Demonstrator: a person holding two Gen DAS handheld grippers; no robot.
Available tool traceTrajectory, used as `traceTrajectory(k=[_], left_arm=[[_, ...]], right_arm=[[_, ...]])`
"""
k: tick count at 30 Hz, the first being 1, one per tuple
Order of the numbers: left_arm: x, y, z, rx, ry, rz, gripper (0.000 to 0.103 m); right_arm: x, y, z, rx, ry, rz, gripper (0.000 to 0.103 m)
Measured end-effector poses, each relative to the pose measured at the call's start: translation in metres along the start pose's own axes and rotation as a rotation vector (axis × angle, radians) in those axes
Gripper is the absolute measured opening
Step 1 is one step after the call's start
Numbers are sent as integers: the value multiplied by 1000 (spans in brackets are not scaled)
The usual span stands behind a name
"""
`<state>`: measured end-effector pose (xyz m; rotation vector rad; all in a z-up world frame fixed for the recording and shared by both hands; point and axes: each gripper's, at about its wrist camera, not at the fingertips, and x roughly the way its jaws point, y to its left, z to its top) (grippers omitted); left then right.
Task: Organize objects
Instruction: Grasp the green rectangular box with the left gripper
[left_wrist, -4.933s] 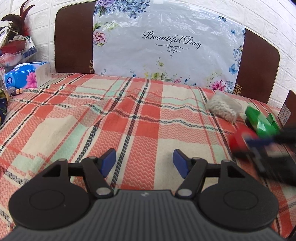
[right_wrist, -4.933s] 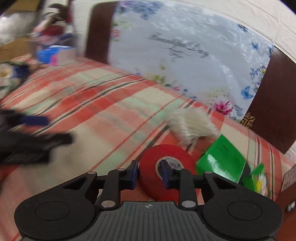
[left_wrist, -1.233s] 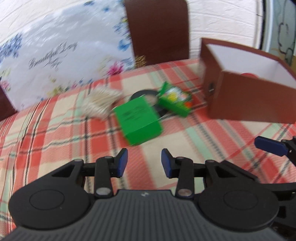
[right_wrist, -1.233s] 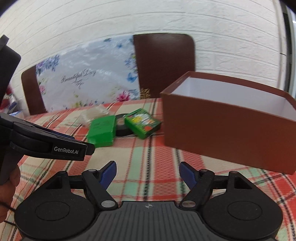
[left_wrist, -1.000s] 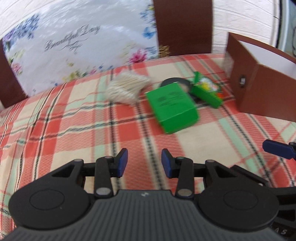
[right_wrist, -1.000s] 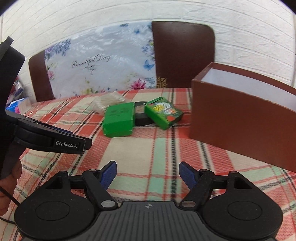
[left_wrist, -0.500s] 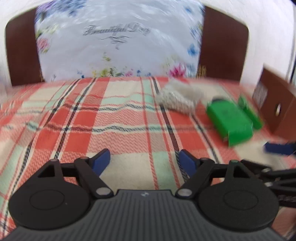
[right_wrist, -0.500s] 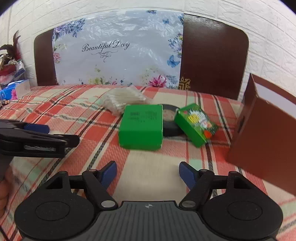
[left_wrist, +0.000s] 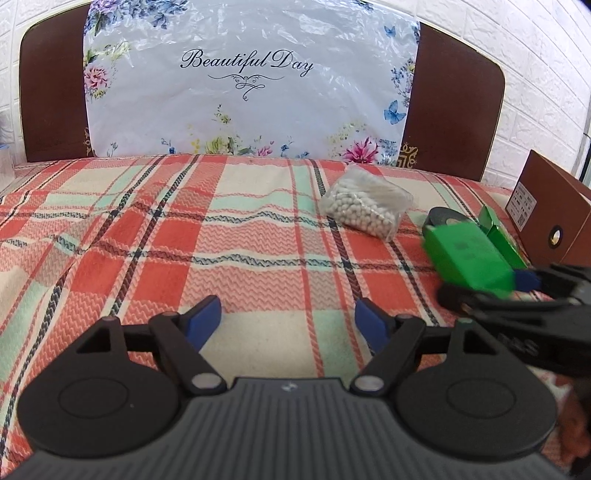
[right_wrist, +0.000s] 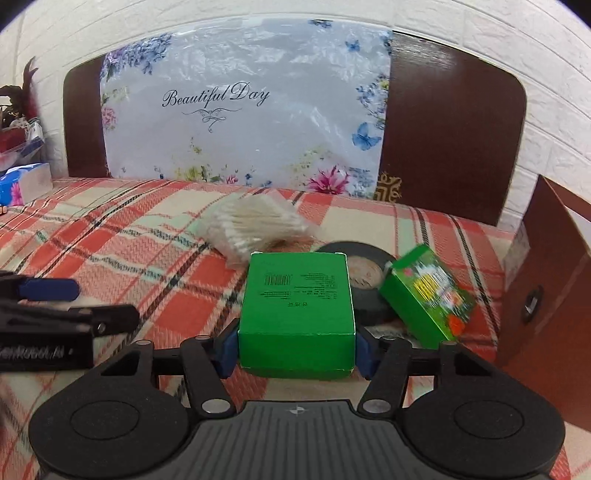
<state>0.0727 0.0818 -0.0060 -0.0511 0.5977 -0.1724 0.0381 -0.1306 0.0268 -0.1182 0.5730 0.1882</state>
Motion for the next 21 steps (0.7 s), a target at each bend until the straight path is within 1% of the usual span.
traceTrajectory(k=[2, 5, 8, 11, 12, 13, 14, 17, 19, 21], left_arm=[[0, -2, 0, 8, 2, 5, 81], [1, -6, 0, 31, 9, 19, 81], [2, -9, 1, 59, 25, 33, 82], [4, -19, 8, 92, 69, 69, 82], [4, -24, 13, 94, 93, 73, 80], [2, -32, 18, 89, 117, 46, 71], [-2, -42, 23, 84, 132, -2, 68], [-18, -89, 29, 129, 156, -90, 68], [-28, -118, 28, 135, 195, -174, 68], [-34, -142, 24, 136, 238, -253, 68]], right_arm=[[-16, -6, -12, 9, 3, 17, 57], [-48, -17, -35, 14, 7, 17, 57], [-80, -32, -59, 22, 7, -19, 58], [-108, -57, -81, 96, 12, -61, 59], [-113, -63, -85, 118, 9, -70, 61], [-118, -67, -88, 140, 5, -80, 66], [-119, -70, -90, 156, 7, -81, 69], [-120, -73, -91, 167, 7, -75, 70], [-119, -70, -92, 147, 11, -74, 76], [-122, -73, -95, 136, 9, -65, 78]])
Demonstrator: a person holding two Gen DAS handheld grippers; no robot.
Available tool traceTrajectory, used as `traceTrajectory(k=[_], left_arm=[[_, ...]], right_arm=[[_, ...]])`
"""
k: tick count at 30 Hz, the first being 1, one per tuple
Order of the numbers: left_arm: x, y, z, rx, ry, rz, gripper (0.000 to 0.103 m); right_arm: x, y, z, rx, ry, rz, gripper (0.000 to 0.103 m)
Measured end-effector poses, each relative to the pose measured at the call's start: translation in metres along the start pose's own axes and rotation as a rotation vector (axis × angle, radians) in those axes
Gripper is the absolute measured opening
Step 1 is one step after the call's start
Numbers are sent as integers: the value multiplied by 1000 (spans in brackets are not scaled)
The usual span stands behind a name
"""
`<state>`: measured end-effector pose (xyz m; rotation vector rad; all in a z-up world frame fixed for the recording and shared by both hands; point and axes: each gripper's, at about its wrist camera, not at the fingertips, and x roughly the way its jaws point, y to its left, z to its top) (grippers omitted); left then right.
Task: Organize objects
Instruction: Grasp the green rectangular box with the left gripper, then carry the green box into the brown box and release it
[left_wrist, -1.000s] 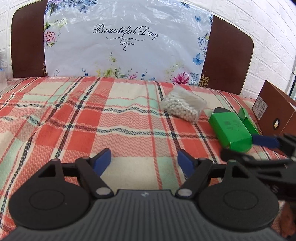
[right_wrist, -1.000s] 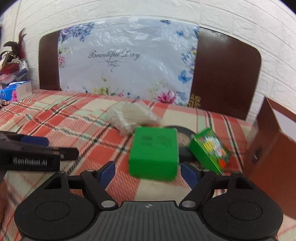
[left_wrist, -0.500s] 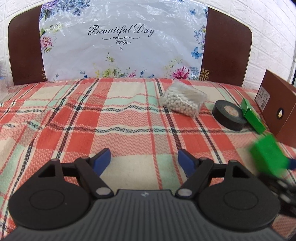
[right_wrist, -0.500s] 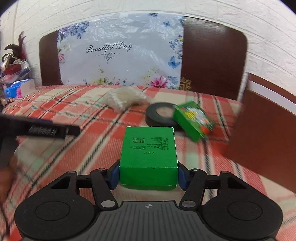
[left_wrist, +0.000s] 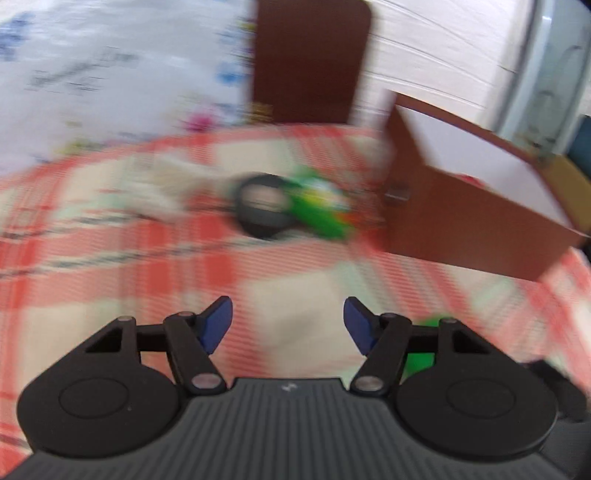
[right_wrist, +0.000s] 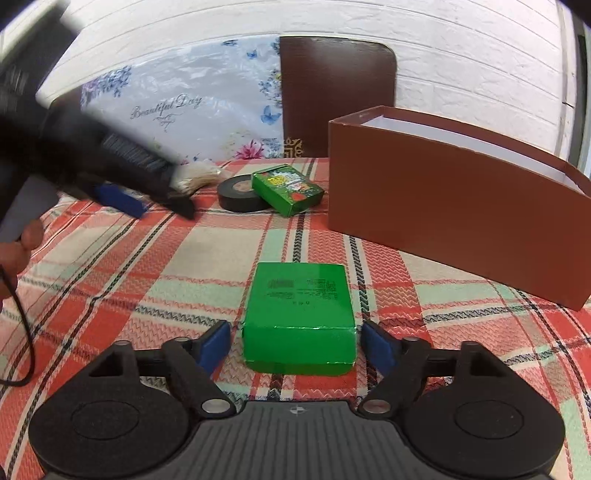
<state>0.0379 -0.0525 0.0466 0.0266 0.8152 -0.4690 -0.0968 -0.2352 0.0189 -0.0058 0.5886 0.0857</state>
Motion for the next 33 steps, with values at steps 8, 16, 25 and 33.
traceTrajectory(k=[8, 16, 25, 33], left_arm=[[27, -40, -26, -7, 148, -118, 69], [12, -61, -5, 61, 140, -175, 41], [-19, -121, 60, 305, -55, -170, 41], [20, -168, 101, 362, -96, -217, 41]], right_arm=[[2, -14, -1, 60, -5, 23, 76], [-4, -18, 4, 82, -77, 48, 58], [-26, -45, 53, 35, -338, -65, 58], [0, -108, 97, 100, -374, -168, 58]])
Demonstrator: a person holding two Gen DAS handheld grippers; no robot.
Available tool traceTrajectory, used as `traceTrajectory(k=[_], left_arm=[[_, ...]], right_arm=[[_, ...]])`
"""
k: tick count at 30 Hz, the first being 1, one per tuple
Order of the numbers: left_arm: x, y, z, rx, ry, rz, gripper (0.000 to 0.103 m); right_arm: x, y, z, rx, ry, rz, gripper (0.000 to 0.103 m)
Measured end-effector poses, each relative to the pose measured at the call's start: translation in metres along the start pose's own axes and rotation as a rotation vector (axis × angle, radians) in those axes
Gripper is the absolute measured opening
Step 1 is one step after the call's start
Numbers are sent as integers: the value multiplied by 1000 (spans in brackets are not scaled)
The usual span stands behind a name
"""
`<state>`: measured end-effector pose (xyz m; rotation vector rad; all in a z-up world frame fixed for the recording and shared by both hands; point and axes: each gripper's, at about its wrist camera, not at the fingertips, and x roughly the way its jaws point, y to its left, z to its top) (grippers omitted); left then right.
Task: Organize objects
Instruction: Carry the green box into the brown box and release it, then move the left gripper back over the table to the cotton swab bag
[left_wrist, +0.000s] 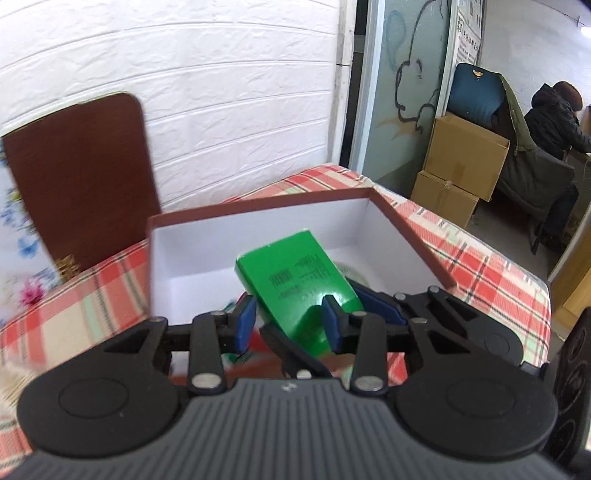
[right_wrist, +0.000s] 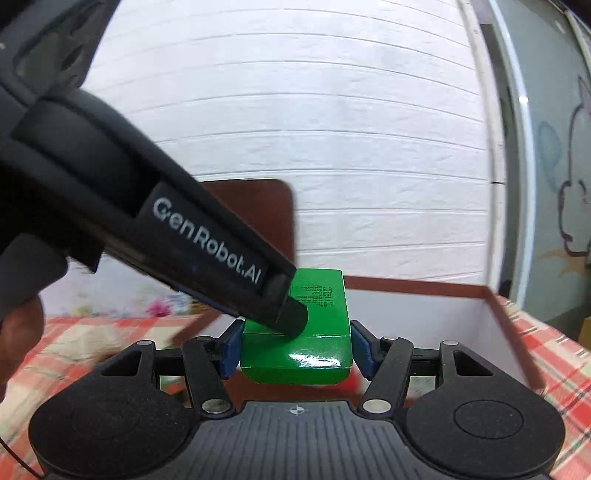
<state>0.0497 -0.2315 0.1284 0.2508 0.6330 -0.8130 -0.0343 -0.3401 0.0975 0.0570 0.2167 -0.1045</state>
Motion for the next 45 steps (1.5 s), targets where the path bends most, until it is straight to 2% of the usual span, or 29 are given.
traceTrajectory(k=[2, 4, 6, 7, 13, 18, 21, 23, 27, 30, 33, 37, 38, 42, 44, 45], left_arm=[[17, -5, 3, -5, 6, 22, 43], [36, -6, 3, -15, 29, 60, 45], [43, 0, -1, -57, 41, 48, 47], [43, 2, -2, -73, 37, 39, 48], [16, 3, -4, -86, -35, 68, 47], [-25, 25, -16, -169, -108, 86, 47], [-51, 50, -37, -218, -134, 145, 47], [-66, 75, -58, -266, -130, 211, 48], [-80, 138, -114, -430, -35, 371, 47], [-82, 183, -154, -534, 32, 444, 47], [-89, 216, -179, -577, 56, 504, 47], [-93, 253, -205, -630, 34, 562, 48], [-95, 259, -210, -628, 3, 573, 48], [-98, 263, -230, -551, -101, 680, 48], [-101, 267, -232, -565, -142, 668, 54], [-101, 268, -233, -569, -151, 671, 54]], right_arm=[[17, -11, 0, 1, 10, -48, 61], [38, -21, -5, 3, 57, -105, 63], [48, -31, -12, 48, 97, -106, 63], [48, -34, -15, 78, 87, -95, 63], [37, -19, -14, 27, 14, -122, 64], [10, -4, -10, 38, -42, -100, 64], [-10, 9, -14, 38, -72, -65, 64], [-16, 27, -20, 19, -67, -30, 65], [-4, 68, -35, -63, 28, 113, 64], [14, 107, -42, -93, 103, 205, 61], [29, 136, -40, -113, 148, 242, 61], [48, 169, -38, -146, 197, 287, 61], [53, 175, -40, -153, 209, 299, 61], [89, 202, -39, -135, 271, 356, 66], [109, 213, -36, -101, 287, 371, 68], [119, 218, -34, -82, 288, 372, 73]])
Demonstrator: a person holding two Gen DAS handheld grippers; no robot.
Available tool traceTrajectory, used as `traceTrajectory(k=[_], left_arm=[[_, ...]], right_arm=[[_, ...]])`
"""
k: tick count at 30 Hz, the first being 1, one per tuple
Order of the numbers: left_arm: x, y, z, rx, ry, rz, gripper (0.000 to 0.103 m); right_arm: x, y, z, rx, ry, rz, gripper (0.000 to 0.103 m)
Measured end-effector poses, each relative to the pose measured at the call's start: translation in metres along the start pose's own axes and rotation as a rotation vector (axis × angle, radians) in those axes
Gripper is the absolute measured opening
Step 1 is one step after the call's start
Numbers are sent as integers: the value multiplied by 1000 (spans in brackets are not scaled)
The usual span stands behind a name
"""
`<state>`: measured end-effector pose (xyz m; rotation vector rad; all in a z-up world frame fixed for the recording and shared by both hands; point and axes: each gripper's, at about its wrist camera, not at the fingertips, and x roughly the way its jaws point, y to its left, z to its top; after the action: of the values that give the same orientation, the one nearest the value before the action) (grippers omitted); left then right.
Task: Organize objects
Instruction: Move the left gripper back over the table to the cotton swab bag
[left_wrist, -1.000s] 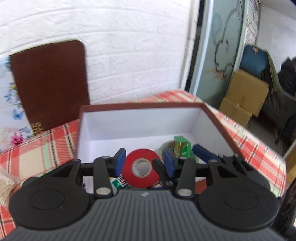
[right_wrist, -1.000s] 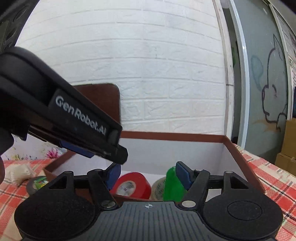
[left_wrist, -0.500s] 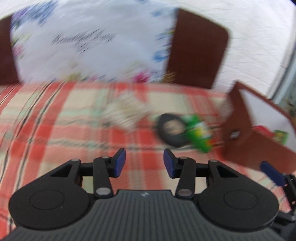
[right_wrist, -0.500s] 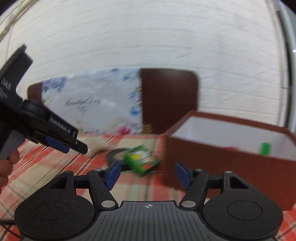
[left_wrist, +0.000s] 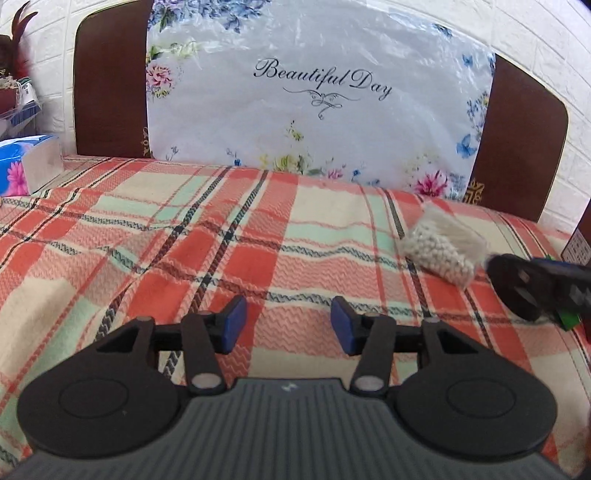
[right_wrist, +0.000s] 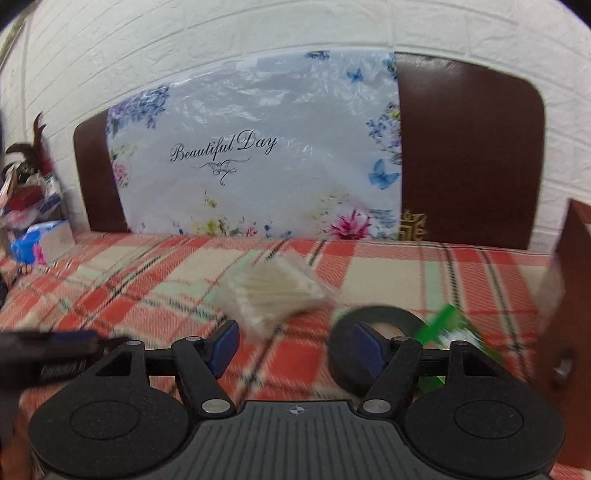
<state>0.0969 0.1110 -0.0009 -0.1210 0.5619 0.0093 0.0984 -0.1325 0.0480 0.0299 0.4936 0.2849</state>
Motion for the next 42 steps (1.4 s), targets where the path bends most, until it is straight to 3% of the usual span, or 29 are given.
traceTrajectory(k=[5, 8, 9, 11, 12, 13, 14, 18, 22, 24, 27, 29, 31, 32, 37, 42], left_arm=[[2, 16, 4, -97, -27, -56, 58], [3, 26, 4, -165, -35, -86, 58], [3, 29, 4, -188, -40, -89, 58], [4, 37, 4, -242, -46, -88, 58], [5, 41, 5, -266, -46, -97, 58], [5, 43, 5, -278, -45, -104, 58], [5, 42, 5, -275, -46, -103, 58], [5, 34, 5, -229, -45, -76, 59], [6, 30, 5, -195, -37, -58, 62], [6, 25, 5, -160, -28, -48, 68], [9, 15, 9, -87, 10, -37, 79], [13, 3, 14, -18, 54, -5, 79], [13, -9, 21, 18, 98, -10, 78], [9, -15, 25, 20, 107, -37, 78], [-22, -71, 43, 103, 91, -154, 78], [-52, -147, 37, 225, 173, -334, 78]], right_arm=[[54, 15, 20, -52, -34, -28, 91], [88, 14, 25, -71, 124, 76, 82], [86, 15, 25, -94, 117, 96, 68], [78, 22, 21, -172, 117, 128, 65], [71, 25, 17, -194, 118, 142, 58], [62, 26, 12, -201, 124, 175, 34], [53, 28, 8, -204, 127, 201, 33], [2, 40, -19, -255, 125, 169, 32], [-49, 34, -45, -191, 151, 157, 31], [-74, 26, -56, -146, 177, 140, 31], [-110, 4, -68, -87, 228, 133, 32], [-130, -10, -75, -95, 229, 81, 41], [-145, -24, -82, -123, 215, -35, 71], [-151, -30, -84, -123, 199, -84, 75], [-177, -58, -94, -24, 152, -153, 78], [-190, -67, -112, 23, 146, -159, 79]])
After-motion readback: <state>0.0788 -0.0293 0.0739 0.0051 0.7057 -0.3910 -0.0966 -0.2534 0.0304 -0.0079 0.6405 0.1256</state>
